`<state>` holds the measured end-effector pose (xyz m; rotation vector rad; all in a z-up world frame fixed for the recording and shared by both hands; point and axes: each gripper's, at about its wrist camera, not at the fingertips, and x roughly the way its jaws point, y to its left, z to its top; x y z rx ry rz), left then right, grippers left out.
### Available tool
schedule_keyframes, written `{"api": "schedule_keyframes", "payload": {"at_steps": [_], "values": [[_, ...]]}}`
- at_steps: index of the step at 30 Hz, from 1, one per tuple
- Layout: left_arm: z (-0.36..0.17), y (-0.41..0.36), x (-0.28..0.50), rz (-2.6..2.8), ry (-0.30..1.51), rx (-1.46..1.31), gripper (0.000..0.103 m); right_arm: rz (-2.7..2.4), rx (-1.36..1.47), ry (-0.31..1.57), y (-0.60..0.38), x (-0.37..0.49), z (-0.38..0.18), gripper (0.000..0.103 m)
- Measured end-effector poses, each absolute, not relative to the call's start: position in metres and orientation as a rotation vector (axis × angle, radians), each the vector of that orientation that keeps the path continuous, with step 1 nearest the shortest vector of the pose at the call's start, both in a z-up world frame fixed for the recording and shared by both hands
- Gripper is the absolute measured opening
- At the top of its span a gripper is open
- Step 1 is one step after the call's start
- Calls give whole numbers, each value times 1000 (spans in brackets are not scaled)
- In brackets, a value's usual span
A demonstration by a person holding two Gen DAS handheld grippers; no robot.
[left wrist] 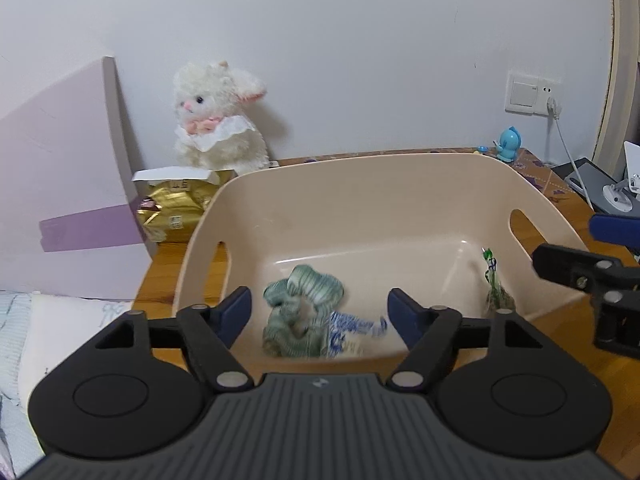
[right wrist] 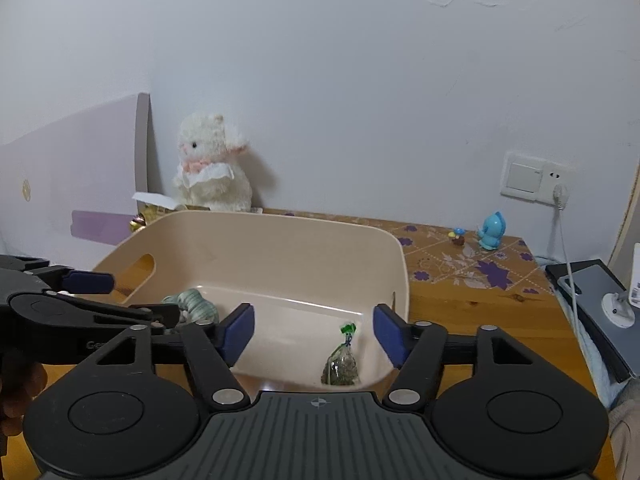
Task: Organize objects
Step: 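Lower both boxes into the bin and open both tools, then grasp the black box with the left tool while the right tool grasps the star-printed box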
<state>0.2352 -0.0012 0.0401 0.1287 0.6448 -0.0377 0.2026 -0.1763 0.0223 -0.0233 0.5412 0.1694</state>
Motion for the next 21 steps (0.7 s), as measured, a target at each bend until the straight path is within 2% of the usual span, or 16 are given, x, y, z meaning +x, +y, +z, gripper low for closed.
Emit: {"api": "schedule_keyframes", "payload": {"at_steps": [3,5,6,8,10,21], "values": [[43,3,216,-14,622,132,83,167,-6,538,-179,188,25,77],[47,6,203,6,609,127,91,167,0,543,-181,179,25,78],[48,8,197,6,616,120,92,167,1,547,-183,175,25,79],[49,12,188,-1,621,113,92,166,3,555,-184,166,23,81],[48,14,177,4,620,127,92,165,6,561,-185,158,21,88],[20,22,157,-53,691,130,92,171,-32,639,-180,137,-3,93]]}}
